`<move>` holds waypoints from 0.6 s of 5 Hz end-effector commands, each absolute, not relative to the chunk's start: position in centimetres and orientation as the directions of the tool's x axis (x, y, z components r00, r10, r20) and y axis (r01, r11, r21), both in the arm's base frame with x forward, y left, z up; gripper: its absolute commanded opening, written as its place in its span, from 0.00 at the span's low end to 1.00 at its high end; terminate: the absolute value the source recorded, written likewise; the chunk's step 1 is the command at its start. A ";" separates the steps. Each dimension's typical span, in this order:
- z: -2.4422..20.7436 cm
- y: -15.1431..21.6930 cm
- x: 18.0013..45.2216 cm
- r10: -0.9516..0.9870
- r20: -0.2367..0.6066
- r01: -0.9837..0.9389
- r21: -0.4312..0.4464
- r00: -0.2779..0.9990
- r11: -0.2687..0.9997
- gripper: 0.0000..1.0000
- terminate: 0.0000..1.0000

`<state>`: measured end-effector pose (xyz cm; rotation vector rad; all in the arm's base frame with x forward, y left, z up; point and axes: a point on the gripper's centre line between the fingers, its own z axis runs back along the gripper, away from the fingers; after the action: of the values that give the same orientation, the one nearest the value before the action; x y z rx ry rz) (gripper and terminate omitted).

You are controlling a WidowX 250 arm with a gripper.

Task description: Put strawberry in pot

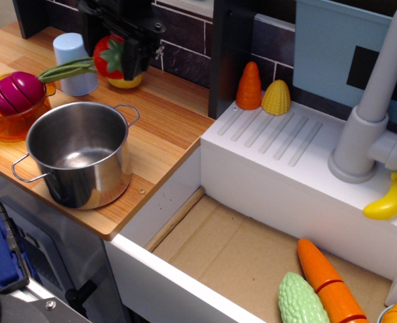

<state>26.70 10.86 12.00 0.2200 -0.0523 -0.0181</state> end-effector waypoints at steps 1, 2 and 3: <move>13.8 11.2 24.0 0.067 0.096 -0.087 0.225 0.993 0.970 0.00 0.00; 13.7 11.0 23.1 0.098 0.104 -0.117 0.198 0.990 0.973 1.00 0.00; 13.7 11.0 23.1 0.098 0.104 -0.117 0.198 0.990 0.973 1.00 0.00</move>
<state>23.01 10.72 12.66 0.1931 -0.0528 0.0995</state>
